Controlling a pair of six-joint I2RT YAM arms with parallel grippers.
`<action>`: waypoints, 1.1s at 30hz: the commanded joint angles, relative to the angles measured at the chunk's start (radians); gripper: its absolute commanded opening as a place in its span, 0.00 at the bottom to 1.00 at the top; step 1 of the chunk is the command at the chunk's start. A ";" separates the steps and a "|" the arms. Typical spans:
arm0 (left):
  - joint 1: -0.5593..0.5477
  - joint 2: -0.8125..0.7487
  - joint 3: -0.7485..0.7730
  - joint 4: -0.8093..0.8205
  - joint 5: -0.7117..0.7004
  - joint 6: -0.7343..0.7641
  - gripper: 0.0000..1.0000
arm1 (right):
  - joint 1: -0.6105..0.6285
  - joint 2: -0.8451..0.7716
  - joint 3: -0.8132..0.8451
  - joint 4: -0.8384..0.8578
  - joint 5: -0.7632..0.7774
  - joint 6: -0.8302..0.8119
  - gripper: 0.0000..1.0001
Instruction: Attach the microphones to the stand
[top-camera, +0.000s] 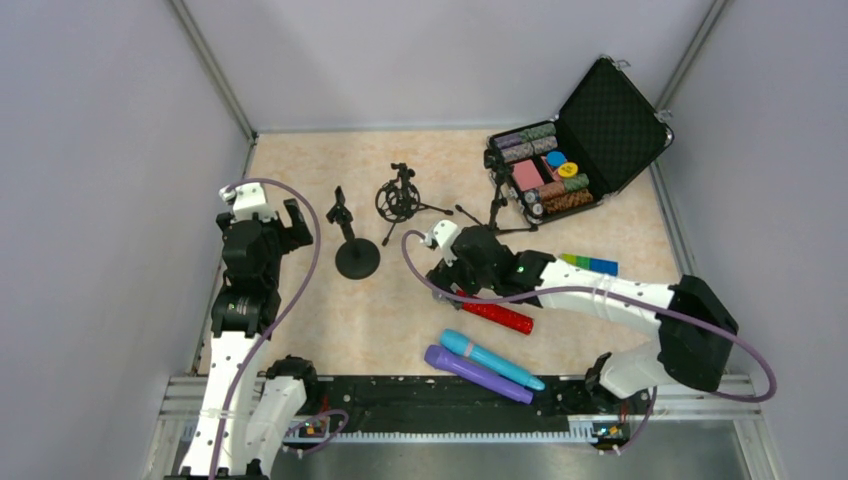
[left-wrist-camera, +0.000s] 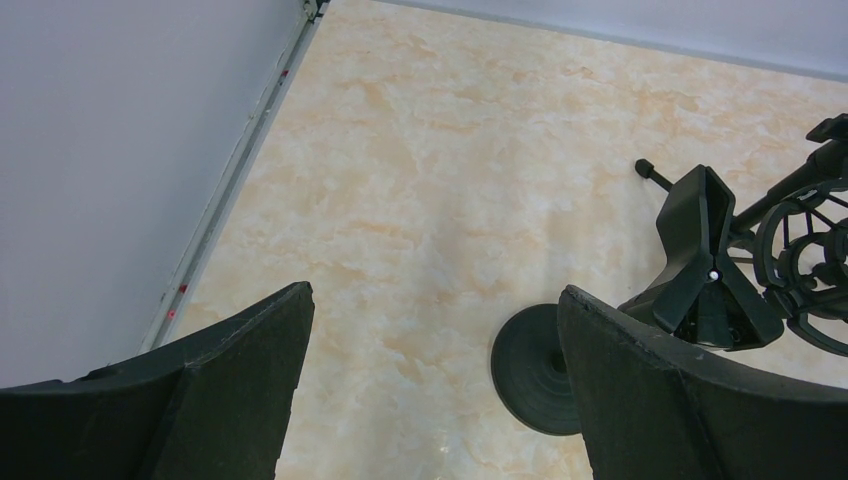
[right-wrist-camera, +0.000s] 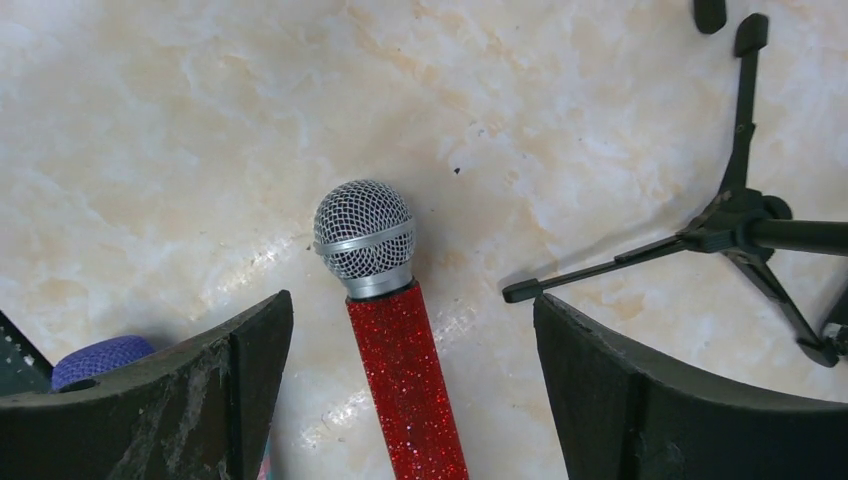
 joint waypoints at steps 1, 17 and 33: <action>-0.004 -0.011 -0.010 0.044 0.015 0.011 0.95 | 0.013 -0.080 0.010 -0.017 0.012 -0.034 0.88; -0.006 -0.013 -0.013 0.045 0.032 0.014 0.95 | 0.013 -0.024 0.020 -0.195 -0.106 -0.086 0.86; -0.011 -0.011 -0.020 0.052 0.048 0.021 0.95 | 0.013 0.151 0.022 -0.192 -0.095 -0.119 0.74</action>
